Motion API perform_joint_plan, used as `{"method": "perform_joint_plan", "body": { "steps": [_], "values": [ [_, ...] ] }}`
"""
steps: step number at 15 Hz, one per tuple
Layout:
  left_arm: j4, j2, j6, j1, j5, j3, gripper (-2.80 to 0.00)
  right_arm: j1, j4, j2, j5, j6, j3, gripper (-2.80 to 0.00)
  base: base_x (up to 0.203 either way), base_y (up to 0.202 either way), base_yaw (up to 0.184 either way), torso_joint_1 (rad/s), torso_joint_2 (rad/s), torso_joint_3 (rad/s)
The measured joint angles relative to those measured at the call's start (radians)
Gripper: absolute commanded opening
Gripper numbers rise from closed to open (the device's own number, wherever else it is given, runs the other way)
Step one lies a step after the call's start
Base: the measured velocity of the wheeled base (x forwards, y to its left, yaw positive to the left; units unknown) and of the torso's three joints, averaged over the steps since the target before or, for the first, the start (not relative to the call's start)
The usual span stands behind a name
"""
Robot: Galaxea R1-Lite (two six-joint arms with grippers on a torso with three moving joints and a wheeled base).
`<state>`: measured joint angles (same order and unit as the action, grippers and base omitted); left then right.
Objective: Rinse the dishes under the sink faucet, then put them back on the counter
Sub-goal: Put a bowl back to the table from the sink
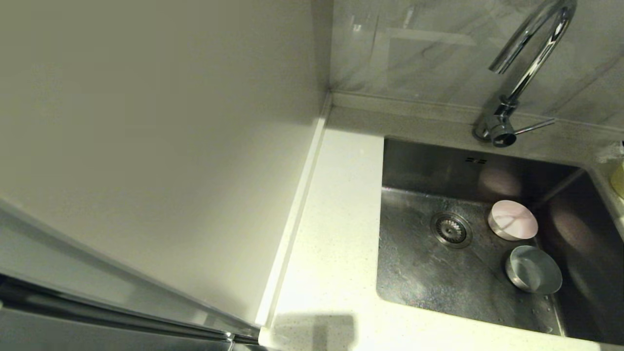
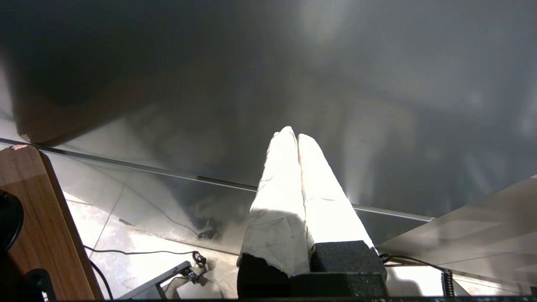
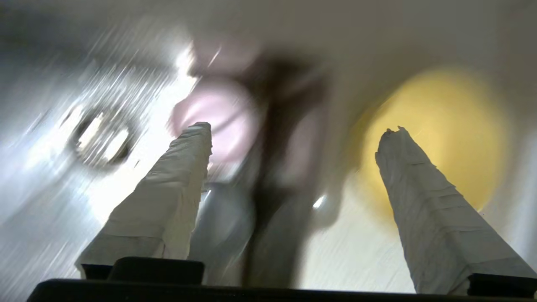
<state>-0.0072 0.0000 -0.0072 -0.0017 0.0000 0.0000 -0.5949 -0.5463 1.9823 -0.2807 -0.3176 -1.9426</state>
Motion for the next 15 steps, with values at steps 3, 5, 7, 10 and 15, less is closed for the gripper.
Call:
{"method": "perform_joint_plan", "body": {
  "steps": [3,5,7,10,15],
  "values": [
    [0.0,0.0,0.0,0.0,0.0,0.0,-2.8,0.002,-0.188,-0.055,-0.06,-0.131,0.06,0.0,0.0,0.0,0.0,0.0,0.0,0.0],
    [0.0,0.0,0.0,0.0,0.0,0.0,-2.8,0.006,-0.277,-0.073,-0.065,-0.259,0.099,0.0,0.0,0.0,0.0,0.0,0.0,0.0],
    [0.0,0.0,0.0,0.0,0.0,0.0,-2.8,0.024,-0.293,-0.078,-0.067,-0.337,0.138,0.0,0.0,0.0,0.0,0.0,0.0,0.0],
    [0.0,0.0,0.0,0.0,0.0,0.0,-2.8,0.034,-0.28,-0.077,-0.068,-0.346,0.199,0.0,0.0,0.0,0.0,0.0,0.0,0.0],
    [0.0,0.0,0.0,0.0,0.0,0.0,-2.8,0.015,-0.222,-0.01,-0.011,-0.363,0.332,0.0,0.0,0.0,0.0,0.0,0.0,0.0]
  ]
}}
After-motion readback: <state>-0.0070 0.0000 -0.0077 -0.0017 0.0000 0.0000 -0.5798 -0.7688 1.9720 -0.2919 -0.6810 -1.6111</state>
